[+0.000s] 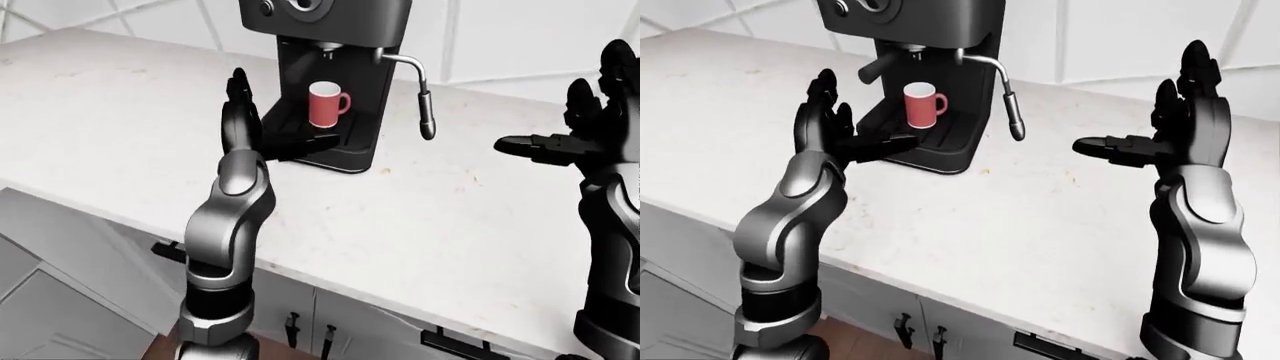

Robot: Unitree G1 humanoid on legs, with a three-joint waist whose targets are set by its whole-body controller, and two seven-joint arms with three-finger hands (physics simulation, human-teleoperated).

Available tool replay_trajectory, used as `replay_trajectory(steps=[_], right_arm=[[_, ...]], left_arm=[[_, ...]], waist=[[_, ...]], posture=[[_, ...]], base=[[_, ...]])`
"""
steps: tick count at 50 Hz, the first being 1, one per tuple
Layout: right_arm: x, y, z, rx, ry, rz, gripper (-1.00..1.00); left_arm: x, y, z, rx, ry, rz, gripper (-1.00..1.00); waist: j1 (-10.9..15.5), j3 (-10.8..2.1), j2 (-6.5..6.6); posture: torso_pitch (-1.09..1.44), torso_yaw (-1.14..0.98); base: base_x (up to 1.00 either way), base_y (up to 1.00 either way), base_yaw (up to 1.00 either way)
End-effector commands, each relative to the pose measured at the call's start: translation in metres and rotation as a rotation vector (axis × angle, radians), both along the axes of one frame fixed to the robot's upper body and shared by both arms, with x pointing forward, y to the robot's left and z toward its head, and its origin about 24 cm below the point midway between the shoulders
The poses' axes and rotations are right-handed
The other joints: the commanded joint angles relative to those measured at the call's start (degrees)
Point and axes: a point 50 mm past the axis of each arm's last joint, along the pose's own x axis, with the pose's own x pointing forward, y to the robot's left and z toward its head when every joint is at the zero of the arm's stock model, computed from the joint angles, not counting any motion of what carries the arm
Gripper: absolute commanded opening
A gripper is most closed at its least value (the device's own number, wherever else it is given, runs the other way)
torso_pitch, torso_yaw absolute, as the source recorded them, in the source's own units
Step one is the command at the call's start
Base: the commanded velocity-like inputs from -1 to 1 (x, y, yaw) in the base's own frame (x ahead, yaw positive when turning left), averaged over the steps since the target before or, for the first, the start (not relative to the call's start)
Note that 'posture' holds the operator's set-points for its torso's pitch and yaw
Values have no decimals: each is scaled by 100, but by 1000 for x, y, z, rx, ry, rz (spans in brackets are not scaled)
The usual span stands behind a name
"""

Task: Pick the mug from under the coffee machine dispenser and place it on the counter.

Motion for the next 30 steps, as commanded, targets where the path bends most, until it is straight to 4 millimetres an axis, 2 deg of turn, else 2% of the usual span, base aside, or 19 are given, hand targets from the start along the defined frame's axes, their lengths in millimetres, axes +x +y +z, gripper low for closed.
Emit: replay_trajectory(steps=[1, 30], right_arm=[[-6, 0, 19, -34, -87, -6, 100], [-7, -1, 17, -32, -84, -7, 100]], left_arm=[[-4, -4, 20, -11, -99, -13, 100], [15, -29, 25, -27, -102, -57, 100]], waist=[[1, -150, -30], [16, -157, -83]], posture=[[0, 0], [0, 0]], base=[[0, 0, 0], [0, 0, 0]])
